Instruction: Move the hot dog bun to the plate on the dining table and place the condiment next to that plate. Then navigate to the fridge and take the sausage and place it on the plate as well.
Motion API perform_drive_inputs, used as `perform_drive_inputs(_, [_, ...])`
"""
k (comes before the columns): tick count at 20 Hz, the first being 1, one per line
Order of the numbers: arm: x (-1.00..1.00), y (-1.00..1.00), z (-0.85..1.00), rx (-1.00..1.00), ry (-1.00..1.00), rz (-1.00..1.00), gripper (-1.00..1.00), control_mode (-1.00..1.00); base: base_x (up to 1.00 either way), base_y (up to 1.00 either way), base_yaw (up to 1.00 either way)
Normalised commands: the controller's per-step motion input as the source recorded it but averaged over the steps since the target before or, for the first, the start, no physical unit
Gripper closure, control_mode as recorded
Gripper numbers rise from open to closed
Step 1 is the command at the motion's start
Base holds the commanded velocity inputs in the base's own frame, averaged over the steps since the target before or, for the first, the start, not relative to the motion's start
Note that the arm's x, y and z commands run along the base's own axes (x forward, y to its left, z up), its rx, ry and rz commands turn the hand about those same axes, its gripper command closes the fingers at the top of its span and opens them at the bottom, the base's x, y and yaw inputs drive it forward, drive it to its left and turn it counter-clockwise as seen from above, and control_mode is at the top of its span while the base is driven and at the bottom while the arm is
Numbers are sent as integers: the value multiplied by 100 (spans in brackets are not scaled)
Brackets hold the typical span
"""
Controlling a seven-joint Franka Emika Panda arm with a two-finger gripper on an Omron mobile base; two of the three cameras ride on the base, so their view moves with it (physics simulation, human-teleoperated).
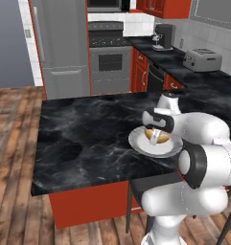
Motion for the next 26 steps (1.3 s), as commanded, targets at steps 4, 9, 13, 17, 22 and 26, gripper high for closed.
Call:
perform_drive_inputs(4, [35,0,-18,0,0,0,100,-100,0,0,0])
perform_drive_inputs(9, [38,0,-16,0,0,0,-100,-100,0,0,0])
perform_drive_inputs(13, [43,-1,-18,0,0,0,-100,-100,0,0,0])
perform_drive_inputs(17, [6,-2,-3,0,0,0,-100,-100,0,0,0])
perform_drive_inputs(22, [-56,0,57,0,0,0,-100,-100,0,0,0])
perform_drive_inputs(26, [-57,3,96,0,0,0,-100,-100,0,0,0])
